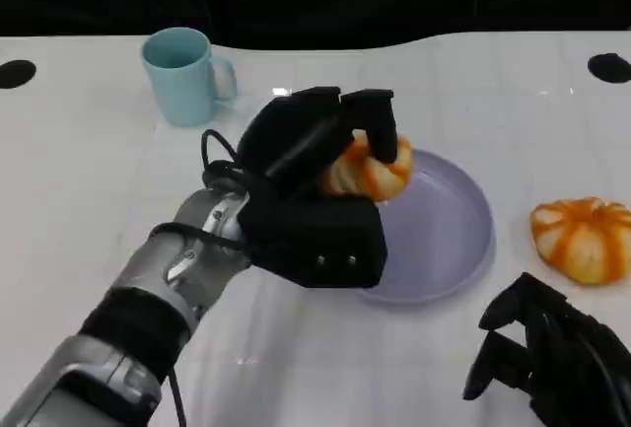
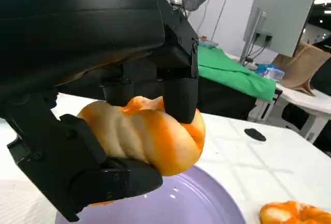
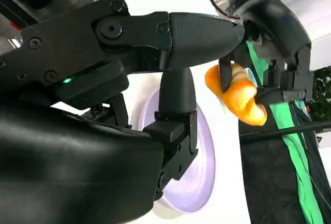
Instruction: Grasp the bread from the table and place it into the plate.
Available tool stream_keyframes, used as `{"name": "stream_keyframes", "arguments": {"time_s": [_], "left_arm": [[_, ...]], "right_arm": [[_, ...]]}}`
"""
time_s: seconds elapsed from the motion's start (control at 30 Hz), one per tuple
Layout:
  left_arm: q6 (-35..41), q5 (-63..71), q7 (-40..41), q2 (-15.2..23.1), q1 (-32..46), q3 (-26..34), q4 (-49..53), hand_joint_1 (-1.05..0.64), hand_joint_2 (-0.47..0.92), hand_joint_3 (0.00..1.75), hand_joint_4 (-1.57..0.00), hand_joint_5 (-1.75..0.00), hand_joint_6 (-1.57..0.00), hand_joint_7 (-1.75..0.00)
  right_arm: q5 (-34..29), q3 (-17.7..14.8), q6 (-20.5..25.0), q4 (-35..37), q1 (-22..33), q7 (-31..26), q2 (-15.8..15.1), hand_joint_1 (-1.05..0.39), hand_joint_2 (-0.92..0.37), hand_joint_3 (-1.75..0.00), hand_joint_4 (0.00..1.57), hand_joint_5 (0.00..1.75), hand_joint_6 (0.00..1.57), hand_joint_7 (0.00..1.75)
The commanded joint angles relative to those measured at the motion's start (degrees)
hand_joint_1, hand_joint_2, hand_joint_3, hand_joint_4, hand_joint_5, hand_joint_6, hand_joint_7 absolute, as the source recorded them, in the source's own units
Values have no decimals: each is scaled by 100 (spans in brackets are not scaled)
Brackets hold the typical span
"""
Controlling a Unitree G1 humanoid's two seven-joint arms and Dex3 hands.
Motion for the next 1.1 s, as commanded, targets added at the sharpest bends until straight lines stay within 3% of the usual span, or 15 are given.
{"name": "stream_keyframes", "arguments": {"time_s": [0.03, 0.5, 0.53, 0.6, 0.63, 0.67, 0.7, 0.73, 0.8, 0.83, 0.87, 0.93, 1.1], "left_arm": [[-63, 27, 97, -111, -337, -82, 358, -21, 50, 127, -91, -175, -70, -175], [-238, -13, 257, -485, -809, -249, 1319, -19, 48, 124, -91, -175, -71, -170], [-218, -36, 178, -490, -829, -243, 1345, -19, 50, 115, -85, -164, -76, -137], [-190, -39, -22, -465, -866, -278, 1375, -19, 52, 109, -82, -158, -81, -116], [-186, -19, -143, -433, -885, -317, 1383, -23, 66, 77, -69, -143, -73, -79], [-183, -6, -233, -411, -898, -342, 1387, -25, 78, 53, -63, -134, -74, -56], [-171, 9, -335, -385, -912, -370, 1388, -26, 85, 38, -60, -128, -75, -42], [-158, 69, -416, -347, -940, -430, 1398, -30, 89, 30, -52, -112, -69, -27], [-130, 158, -526, -290, -981, -530, 1405, -42, 91, 25, -45, -76, -59, -10], [-92, 196, -624, -256, -987, -578, 1374, -43, 92, 24, -45, -69, -58, -8], [-64, 227, -691, -234, -986, -609, 1343, -55, 92, 28, -37, -51, -48, -3], [-11, 275, -828, -190, -994, -675, 1300, -68, 92, 32, -24, -35, -33, -1], [125, 172, -1291, -139, -993, -666, 1190, -86, 92, 48, -3, -23, -16, 0]], "right_arm": [[-19, -18, -33, -56, 48, -36, -21, -52, -92, -47, 66, 175, 44, 173], [-5, 30, 5, -153, 98, -96, 17, -51, -92, -48, 63, 175, 42, 172], [1, 32, 13, -161, 100, -97, 14, -51, -92, -48, 63, 175, 41, 172], [2, 39, 19, -180, 108, -103, 11, -51, -92, -48, 63, 175, 41, 171], [-4, 45, 14, -185, 111, -106, 9, -51, -92, -49, 63, 175, 41, 172], [-8, 48, 11, -189, 113, -107, 7, -51, -92, -49, 63, 175, 41, 172], [-8, 50, 12, -191, 113, -109, 7, -51, -92, -49, 63, 175, 41, 172], [-3, 50, 12, -193, 114, -110, 9, -51, -92, -49, 63, 175, 41, 172], [4, 50, 11, -194, 116, -109, 12, -50, -92, -49, 64, 175, 41, 172], [-1, 53, 33, -210, 120, -123, 8, -50, -92, -49, 64, 175, 41, 172], [-7, 56, 45, -222, 125, -130, 2, -51, -92, -49, 64, 175, 42, 172], [4, 57, 74, -237, 128, -137, -2, -51, -92, -49, 64, 175, 42, 172], [39, 30, 41, -193, 111, -74, -3, -51, -92, -49, 64, 175, 41, 172]]}}
